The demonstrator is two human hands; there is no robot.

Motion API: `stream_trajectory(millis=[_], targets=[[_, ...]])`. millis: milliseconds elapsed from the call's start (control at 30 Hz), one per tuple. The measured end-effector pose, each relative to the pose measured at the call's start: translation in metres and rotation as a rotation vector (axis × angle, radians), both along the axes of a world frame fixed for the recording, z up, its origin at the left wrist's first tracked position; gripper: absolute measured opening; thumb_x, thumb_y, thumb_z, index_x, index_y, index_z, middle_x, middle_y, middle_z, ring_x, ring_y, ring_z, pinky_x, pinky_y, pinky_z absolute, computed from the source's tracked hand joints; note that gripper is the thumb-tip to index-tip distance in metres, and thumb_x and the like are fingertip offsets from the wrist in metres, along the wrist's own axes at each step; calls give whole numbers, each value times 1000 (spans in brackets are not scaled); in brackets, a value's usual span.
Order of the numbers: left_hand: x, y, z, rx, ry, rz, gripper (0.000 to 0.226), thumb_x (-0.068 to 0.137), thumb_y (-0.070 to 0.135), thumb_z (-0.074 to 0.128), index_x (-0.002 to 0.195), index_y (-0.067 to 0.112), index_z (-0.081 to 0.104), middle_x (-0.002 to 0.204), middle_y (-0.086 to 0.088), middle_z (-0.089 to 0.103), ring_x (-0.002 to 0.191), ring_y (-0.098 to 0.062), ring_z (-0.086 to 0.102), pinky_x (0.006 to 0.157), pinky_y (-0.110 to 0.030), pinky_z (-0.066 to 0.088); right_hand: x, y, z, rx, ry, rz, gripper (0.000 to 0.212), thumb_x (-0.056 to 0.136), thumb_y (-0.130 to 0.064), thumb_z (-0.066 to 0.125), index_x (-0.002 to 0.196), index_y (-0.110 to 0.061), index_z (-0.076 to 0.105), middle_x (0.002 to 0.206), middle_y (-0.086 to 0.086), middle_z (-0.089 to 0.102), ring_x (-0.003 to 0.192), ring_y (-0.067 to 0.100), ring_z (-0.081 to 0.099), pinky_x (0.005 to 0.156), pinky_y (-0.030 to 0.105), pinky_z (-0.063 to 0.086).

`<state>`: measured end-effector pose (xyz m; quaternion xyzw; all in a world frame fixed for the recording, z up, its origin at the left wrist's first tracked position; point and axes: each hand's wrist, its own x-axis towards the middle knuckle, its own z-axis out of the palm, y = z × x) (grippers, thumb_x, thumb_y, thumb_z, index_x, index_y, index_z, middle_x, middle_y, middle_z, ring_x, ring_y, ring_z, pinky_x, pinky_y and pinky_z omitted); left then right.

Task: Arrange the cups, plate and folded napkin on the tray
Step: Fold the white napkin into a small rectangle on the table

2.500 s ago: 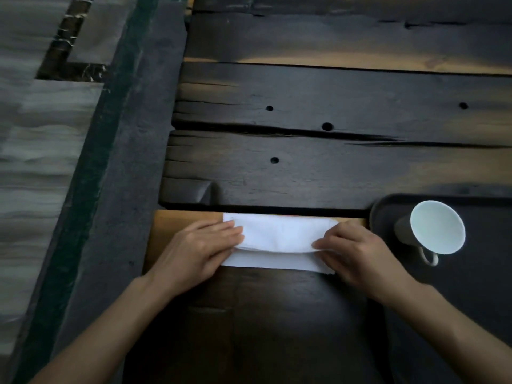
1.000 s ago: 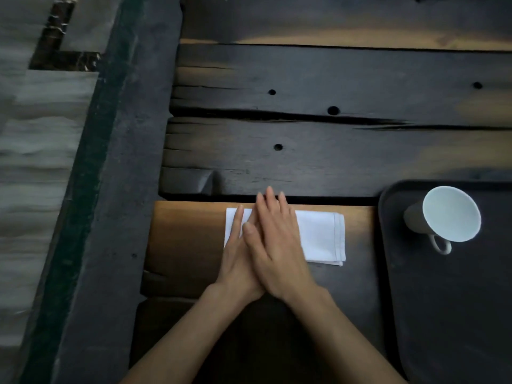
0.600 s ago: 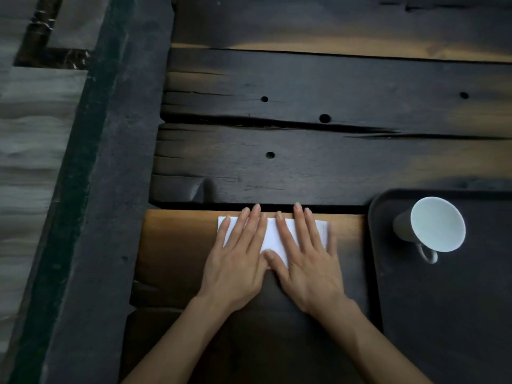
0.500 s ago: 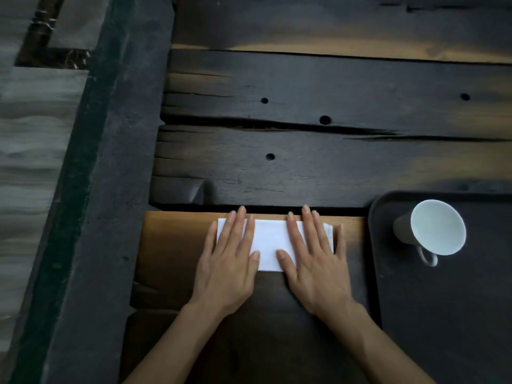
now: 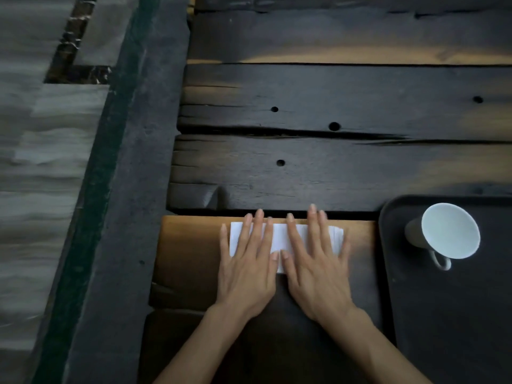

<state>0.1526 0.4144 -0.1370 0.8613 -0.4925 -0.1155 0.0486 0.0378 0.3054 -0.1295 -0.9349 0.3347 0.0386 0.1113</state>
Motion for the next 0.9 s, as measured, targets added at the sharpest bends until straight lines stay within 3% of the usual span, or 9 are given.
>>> stream_trajectory(millis=[133,300,500,600,667,733,800,900], targets=[[9,1,-4,46,11,-129,60,105,40,26,161,18,22,170,-7,8,157,-23,5,123,-56,14,-10,-7,-5,38,51,39,62,104,-51,19,162,-30,18,171,7,6,158,24,6,123,64,7],[28,26,-11,68,-1,-24,62,106,46,18,162,21,9,171,-5,4,157,-18,2,124,-49,11,-25,-19,-16,-7,56,20,66,103,-55,22,163,-29,14,171,8,10,158,23,8,124,59,8],[26,24,-6,100,23,14,66,105,48,21,163,20,5,171,-4,-6,157,-17,-6,125,-50,3,-21,-18,-13,56,75,-38,71,101,-62,20,163,-34,0,170,14,-11,157,30,-10,126,56,5],[16,22,8,76,97,223,76,103,55,27,162,16,-1,171,-6,-8,157,-20,-5,125,-46,1,-20,-18,-4,169,12,-114,79,100,-63,33,162,-33,-5,167,14,-26,155,29,-22,126,48,-3],[7,22,22,-30,168,420,77,99,50,47,160,14,19,164,-10,25,149,-26,25,118,-45,24,-23,-14,7,253,-153,-302,85,98,-51,55,163,-24,8,169,18,-6,156,33,-1,125,48,9],[5,19,34,-150,304,635,67,94,41,62,152,17,37,142,-9,49,129,-28,47,103,-42,39,-28,-12,16,250,-261,-494,78,93,-37,66,157,-12,30,154,23,33,140,40,32,115,51,30],[10,14,40,-169,456,797,59,93,36,66,145,15,45,131,-9,57,121,-29,55,98,-38,42,-32,-17,22,336,-225,-645,61,91,-37,66,142,-10,46,134,19,55,121,39,49,102,47,40],[19,8,45,-143,532,889,47,94,31,67,135,12,54,124,-10,65,119,-29,57,99,-36,42,-31,-28,32,565,-165,-824,46,91,-42,65,128,-15,57,118,9,70,114,33,62,94,38,46]])
